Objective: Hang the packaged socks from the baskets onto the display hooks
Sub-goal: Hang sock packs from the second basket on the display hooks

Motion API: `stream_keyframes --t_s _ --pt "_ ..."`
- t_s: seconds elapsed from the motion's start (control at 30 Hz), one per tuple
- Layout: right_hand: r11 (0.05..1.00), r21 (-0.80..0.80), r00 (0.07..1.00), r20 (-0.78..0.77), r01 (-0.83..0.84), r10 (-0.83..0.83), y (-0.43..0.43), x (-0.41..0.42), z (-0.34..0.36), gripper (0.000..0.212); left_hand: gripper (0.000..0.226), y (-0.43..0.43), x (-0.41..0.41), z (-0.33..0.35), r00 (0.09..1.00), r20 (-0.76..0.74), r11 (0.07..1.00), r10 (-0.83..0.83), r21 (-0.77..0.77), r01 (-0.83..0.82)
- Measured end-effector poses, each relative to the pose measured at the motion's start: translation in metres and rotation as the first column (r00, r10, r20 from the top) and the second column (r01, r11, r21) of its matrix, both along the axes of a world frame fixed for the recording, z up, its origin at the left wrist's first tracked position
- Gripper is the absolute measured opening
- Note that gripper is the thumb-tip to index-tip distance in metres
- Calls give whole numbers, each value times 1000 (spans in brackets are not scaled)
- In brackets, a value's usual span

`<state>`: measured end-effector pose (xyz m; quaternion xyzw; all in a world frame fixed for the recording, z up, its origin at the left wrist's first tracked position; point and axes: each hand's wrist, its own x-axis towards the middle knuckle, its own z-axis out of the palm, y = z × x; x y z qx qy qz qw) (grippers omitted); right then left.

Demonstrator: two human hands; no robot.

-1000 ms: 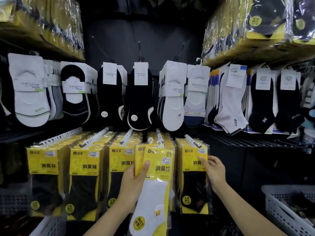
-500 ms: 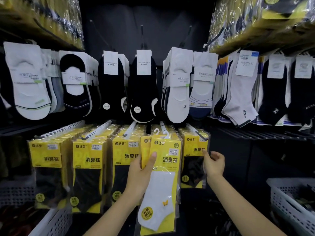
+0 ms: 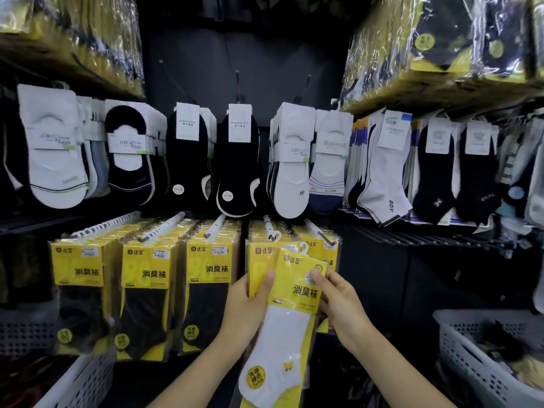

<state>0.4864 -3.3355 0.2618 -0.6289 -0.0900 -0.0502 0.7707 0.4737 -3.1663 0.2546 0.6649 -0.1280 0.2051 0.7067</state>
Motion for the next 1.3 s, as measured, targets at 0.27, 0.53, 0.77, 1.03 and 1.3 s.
stream_keyframes --t_s 0.27,0.53,0.77,1.03,1.3 --pt "938 -94 941 -33 333 -337 -51 19 -23 14 14 20 3 1 979 25 961 202 189 -203" --pt "909 -104 914 93 403 -395 -74 57 4 9 33 17 6 7 973 68 958 220 172 -229" --pt "943 -167 949 185 288 -257 -71 78 9 16 37 17 11 9 978 58 965 201 160 -208" --pt "932 -136 940 109 336 -323 -62 108 -4 8 28 1 8 11 990 70 981 125 144 -134" --pt "768 -44 758 -135 639 -639 -67 126 -21 34 22 -11 25 -7 987 -27 964 159 218 -150"
